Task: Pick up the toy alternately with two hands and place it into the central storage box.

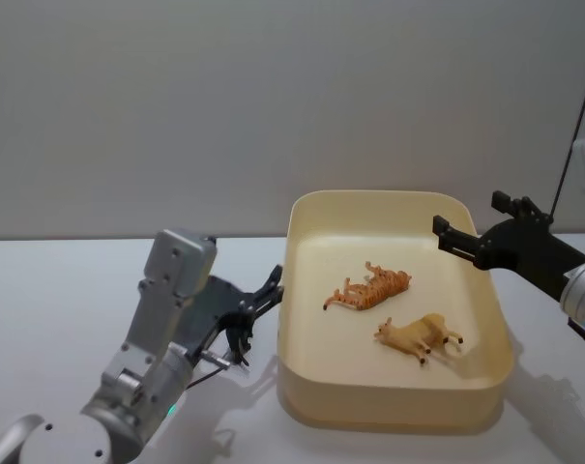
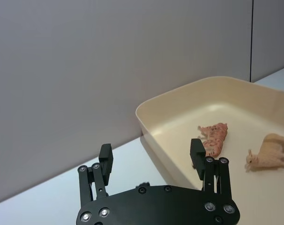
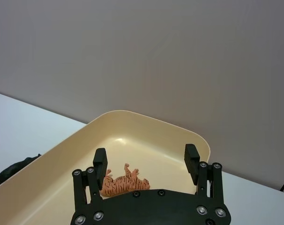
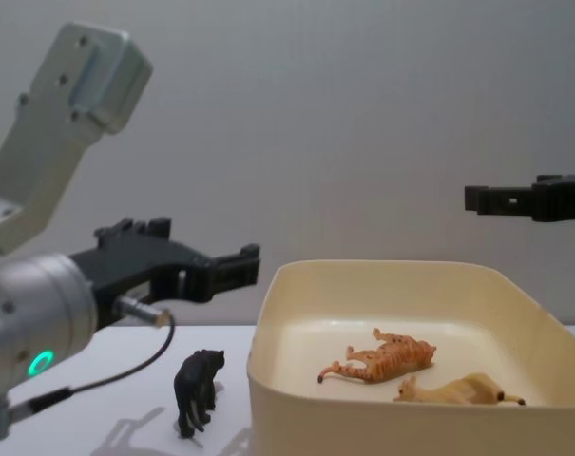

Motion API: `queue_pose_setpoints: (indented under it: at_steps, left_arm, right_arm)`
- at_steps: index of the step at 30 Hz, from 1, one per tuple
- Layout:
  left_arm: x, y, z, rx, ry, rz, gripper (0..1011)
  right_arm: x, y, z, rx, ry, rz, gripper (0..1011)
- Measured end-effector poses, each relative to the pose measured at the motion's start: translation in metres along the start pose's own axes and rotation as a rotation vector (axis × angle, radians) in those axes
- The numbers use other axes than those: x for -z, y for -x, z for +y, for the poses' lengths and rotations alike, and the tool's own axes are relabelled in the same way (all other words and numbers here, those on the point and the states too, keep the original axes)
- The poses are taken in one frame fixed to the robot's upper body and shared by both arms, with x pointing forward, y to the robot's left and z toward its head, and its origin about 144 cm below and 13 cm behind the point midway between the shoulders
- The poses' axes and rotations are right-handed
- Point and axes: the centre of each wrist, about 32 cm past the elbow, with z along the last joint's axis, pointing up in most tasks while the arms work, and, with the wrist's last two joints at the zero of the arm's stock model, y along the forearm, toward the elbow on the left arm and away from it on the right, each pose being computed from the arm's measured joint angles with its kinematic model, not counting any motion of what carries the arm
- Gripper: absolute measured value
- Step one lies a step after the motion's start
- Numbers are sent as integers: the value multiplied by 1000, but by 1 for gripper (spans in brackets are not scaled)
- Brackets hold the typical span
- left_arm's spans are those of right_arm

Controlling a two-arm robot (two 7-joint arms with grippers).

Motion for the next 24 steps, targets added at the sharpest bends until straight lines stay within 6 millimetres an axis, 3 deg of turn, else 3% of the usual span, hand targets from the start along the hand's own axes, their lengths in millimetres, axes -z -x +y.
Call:
queue_pose_setpoints:
  at_steps: [11,24]
  left_arm:
    - [7,-13,15,15,-104,62,1001]
    - [18,-28,6,79,-200,94,1001]
  right_arm:
    - [0,-1,-2,5,0,-2,1001]
    - [0,-1,-3,7,0,-3,1001]
